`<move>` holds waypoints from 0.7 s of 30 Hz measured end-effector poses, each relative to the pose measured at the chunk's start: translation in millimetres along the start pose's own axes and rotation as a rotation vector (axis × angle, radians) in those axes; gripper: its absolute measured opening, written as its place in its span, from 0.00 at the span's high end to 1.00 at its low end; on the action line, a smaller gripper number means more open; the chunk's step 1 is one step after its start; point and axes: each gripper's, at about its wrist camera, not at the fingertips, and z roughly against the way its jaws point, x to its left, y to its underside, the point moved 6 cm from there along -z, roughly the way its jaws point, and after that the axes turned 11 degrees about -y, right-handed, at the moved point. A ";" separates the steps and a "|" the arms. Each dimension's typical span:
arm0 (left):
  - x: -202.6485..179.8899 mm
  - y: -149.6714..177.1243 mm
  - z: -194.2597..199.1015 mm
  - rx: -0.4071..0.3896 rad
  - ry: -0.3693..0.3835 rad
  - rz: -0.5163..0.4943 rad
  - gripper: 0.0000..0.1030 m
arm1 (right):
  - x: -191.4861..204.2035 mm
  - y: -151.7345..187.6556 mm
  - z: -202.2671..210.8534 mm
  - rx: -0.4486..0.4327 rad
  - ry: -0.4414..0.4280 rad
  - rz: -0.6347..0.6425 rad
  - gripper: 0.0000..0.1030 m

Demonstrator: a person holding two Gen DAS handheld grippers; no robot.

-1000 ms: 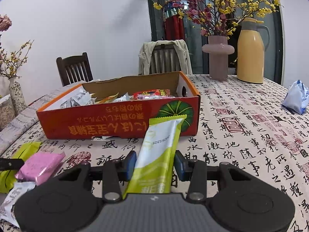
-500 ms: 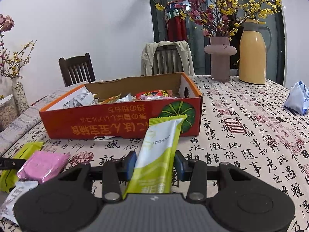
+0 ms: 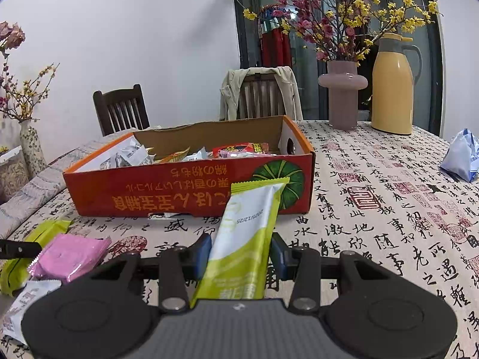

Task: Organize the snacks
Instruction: 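Grasp the lime green packet with the left gripper while the right holds its packet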

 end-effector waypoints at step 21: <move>-4.1 -24.4 29.7 -0.123 0.003 -0.012 0.65 | 7.8 -8.1 12.1 -0.039 -0.020 0.018 0.60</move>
